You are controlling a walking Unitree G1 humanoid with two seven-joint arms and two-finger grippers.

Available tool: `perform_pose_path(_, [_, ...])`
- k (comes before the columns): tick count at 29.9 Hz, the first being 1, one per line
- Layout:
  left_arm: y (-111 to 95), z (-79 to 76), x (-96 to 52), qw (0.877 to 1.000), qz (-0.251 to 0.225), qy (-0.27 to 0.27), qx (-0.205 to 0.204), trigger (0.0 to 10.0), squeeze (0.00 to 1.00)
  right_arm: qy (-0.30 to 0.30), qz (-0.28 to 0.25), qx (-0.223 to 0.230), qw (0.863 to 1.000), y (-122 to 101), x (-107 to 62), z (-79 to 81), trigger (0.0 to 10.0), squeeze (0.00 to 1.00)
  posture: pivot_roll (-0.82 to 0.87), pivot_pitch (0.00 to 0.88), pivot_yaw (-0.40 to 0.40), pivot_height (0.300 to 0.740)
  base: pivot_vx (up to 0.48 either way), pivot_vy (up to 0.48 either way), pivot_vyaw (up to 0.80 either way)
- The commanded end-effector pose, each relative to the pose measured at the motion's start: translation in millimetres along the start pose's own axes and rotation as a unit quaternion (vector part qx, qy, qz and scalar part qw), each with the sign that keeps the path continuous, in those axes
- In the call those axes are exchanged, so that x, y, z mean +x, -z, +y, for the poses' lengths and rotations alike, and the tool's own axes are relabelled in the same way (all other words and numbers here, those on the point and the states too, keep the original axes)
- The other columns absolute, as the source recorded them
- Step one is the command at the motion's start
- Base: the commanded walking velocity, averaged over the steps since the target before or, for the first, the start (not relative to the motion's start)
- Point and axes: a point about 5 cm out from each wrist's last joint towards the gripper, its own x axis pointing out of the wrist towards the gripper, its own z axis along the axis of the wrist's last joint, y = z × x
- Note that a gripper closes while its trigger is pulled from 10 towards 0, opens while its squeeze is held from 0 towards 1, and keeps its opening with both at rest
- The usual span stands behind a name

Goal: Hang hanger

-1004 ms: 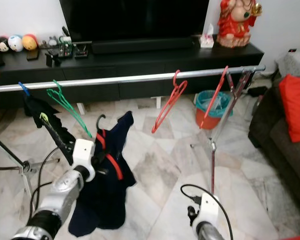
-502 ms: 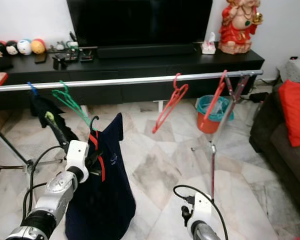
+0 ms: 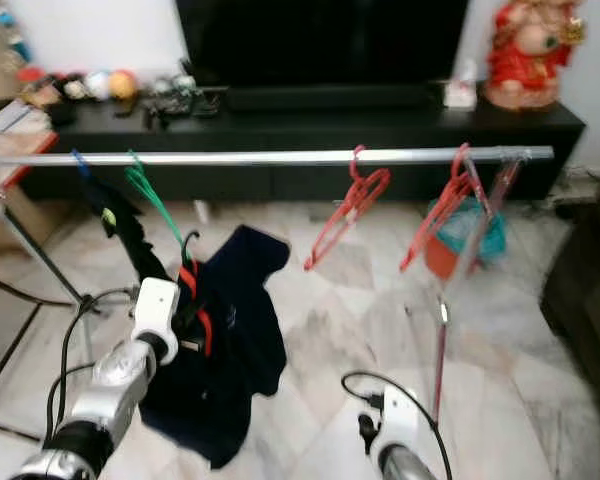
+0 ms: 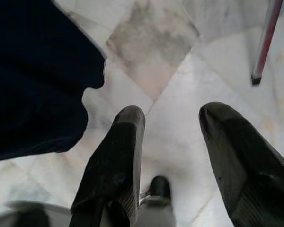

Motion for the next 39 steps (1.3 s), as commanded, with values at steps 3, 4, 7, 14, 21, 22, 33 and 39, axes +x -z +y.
perform_pose_path(3, [-5,3.8,1.8,1.0,-0.008,-0.008,0.012,10.0,0.0,0.005,0.006,0.004,1.0,4,-1.0,-1.7,10.0,0.0,-0.09,0.0,0.015,0.74,0.0,-0.412,0.0])
perform_pose_path(4, [-5,4.6,1.6,1.0,-0.007,-0.011,0.016,10.0,0.0,0.007,0.007,0.005,1.0,4,-1.3,-3.3,10.0,0.0,-0.09,0.0,0.015,0.74,0.0,-0.394,0.0])
perform_pose_path(7, [-4,7.1,1.2,1.0,-0.001,-0.019,0.022,10.0,0.0,0.009,0.008,0.006,1.0,4,-1.4,-4.8,10.0,0.0,-0.09,0.0,0.011,0.74,0.0,-0.099,0.0])
perform_pose_path(14, [3,21.7,-4.0,0.997,0.016,-0.065,0.032,10.0,0.0,0.013,0.01,0.01,1.0,4,-1.6,-7.4,10.0,0.0,-0.09,0.0,0.008,0.74,0.0,0.0,0.0])
perform_pose_path(21, [1,42.0,-12.6,0.993,-0.001,-0.115,0.016,10.0,0.0,0.01,0.013,0.015,1.0,5,-1.6,-7.4,10.0,0.0,-0.09,0.0,0.004,0.74,0.0,0.0,0.0])
perform_pose_path(22, [1,43.0,-12.8,0.993,-0.002,-0.119,0.015,10.0,0.0,0.009,0.014,0.016,1.0,5,-1.6,-7.4,10.0,0.0,-0.09,0.0,0.003,0.74,0.0,0.0,0.0])
perform_pose_path(33, [-4,42.3,-9.0,0.992,-0.009,-0.128,0.014,10.0,0.0,0.005,0.013,0.0,1.0,5,-1.6,-6.5,10.0,0.0,-0.09,0.0,0.004,0.74,0.159,0.0,0.0])
perform_pose_path(39, [-5,41.5,-8.4,0.992,-0.012,-0.127,0.014,10.0,0.0,0.007,0.02,0.003,1.0,8,-2.0,-5.9,10.0,0.0,-0.09,0.0,0.006,0.74,0.279,0.0,0.0])
